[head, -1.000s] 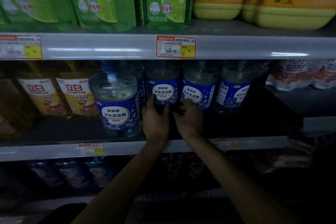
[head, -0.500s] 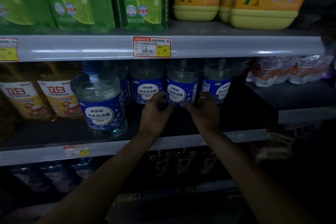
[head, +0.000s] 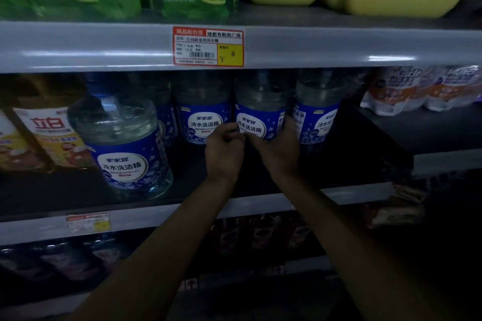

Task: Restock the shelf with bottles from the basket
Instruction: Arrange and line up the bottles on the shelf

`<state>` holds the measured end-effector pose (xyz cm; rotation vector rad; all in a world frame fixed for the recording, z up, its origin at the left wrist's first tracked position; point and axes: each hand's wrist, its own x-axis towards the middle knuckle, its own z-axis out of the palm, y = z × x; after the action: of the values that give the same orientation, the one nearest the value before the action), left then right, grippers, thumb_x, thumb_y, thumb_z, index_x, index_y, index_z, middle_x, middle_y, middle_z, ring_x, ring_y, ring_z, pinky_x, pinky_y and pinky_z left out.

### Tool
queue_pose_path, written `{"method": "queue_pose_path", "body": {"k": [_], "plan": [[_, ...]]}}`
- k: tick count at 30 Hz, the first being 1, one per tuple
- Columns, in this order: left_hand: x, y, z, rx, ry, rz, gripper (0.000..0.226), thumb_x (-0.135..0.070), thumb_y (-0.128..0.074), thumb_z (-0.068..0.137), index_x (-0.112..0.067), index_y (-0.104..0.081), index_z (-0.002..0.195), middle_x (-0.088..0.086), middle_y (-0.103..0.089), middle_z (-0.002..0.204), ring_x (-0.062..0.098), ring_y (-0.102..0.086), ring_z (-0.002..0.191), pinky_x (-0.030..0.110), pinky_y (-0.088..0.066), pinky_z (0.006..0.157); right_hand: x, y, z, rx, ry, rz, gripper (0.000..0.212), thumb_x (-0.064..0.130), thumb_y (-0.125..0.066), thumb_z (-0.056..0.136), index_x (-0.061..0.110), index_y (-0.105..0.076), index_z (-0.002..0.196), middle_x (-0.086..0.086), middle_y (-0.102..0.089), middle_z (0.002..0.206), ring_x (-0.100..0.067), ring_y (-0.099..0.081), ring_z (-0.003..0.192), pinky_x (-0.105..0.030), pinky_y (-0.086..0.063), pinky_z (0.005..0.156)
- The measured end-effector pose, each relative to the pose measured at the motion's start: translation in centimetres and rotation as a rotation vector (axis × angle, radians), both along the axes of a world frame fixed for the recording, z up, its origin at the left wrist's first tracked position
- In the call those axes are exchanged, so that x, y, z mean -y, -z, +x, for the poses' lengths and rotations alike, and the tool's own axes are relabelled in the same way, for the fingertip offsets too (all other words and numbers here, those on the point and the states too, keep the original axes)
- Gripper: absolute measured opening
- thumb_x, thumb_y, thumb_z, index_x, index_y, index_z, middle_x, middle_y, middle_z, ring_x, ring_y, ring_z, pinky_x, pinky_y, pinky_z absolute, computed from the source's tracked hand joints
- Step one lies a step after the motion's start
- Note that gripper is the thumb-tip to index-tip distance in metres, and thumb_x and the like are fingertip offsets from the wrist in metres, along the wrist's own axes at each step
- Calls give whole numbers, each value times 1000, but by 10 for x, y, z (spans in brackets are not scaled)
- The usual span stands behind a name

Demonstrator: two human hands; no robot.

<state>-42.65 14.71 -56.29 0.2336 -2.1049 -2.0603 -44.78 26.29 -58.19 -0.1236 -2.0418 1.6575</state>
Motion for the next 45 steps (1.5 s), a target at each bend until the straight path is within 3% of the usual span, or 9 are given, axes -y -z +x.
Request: {"method": "queue_pose_path", "body": {"k": [8, 13, 17, 22, 27, 32, 35, 41, 45], "plan": [[4, -1, 9, -11, 42, -14, 27, -19, -59, 90, -15, -71, 113, 6, -76, 107, 24, -72, 103, 50, -58, 97, 5, -11, -8, 18, 30, -30, 94, 32, -100, 50, 17, -54, 129, 3, -67, 126, -5, -64, 102, -23, -58, 83], [12, 3, 12, -67, 80, -146, 35, -4, -65, 94, -13, -65, 127, 3, -73, 116, 17, -69, 108, 45, -57, 100, -4, -15, 9, 53, -49, -12, 92, 33, -100, 50, 24, -55, 129, 12, -67, 118, -2, -65, 99, -12, -51, 73], [15, 0, 15, -67, 218, -225, 53, -2, -66, 91, -19, -56, 141, -4, -71, 125, 10, -66, 115, 34, -57, 100, -20, -15, 30, 60, -151, -12, 88, 21, -101, 54, 28, -57, 129, 22, -67, 108, 14, -65, 94, -6, -52, 74], [14, -4, 19, -97, 443, -264, 73, 4, -72, 88, -23, -47, 151, -13, -62, 135, -11, -57, 118, 3, -48, 86, -46, -17, 56, 71, -256, -47, 89, 14, -98, 60, 26, -55, 136, 15, -70, 118, 1, -69, 104, -20, -58, 83], [21, -6, 31, -181, 552, -315, 80, 1, -79, 86, -23, -43, 154, -19, -59, 139, -15, -57, 120, 7, -47, 94, -58, -21, 66, 92, -307, -50, 90, 10, -99, 58, 20, -57, 136, 7, -72, 121, -8, -71, 107, -32, -61, 86], [49, -5, 41, -256, 456, -470, 75, -26, -82, 87, -33, -42, 150, -32, -50, 142, -19, -46, 131, 6, -39, 105, -37, -24, 63, 107, -364, -6, 95, 18, -102, 50, 22, -58, 134, 9, -71, 122, -6, -70, 108, -32, -61, 86], [71, -4, 48, -242, 390, -514, 76, -29, -81, 87, -28, -45, 153, -20, -59, 143, -7, -55, 130, 18, -47, 107, -15, -26, 61, 129, -421, -17, 94, 16, -102, 50, 21, -58, 133, 9, -71, 121, -4, -69, 106, -28, -61, 86], [106, -2, 67, -244, 206, -588, 64, -26, -81, 88, -24, -54, 146, -21, -68, 121, -23, -60, 103, 1, -46, 81, 22, -25, 50, 157, -555, -29, 87, 6, -98, 56, 18, -59, 133, 3, -72, 122, -10, -70, 107, -30, -61, 85], [118, -1, 71, -234, 133, -659, 63, -32, -79, 90, -27, -52, 146, -11, -72, 126, -1, -68, 110, 11, -52, 83, 38, -25, 42, 199, -610, -35, 86, 7, -98, 58, 19, -59, 133, 4, -73, 120, -11, -71, 105, -33, -61, 85]]}}
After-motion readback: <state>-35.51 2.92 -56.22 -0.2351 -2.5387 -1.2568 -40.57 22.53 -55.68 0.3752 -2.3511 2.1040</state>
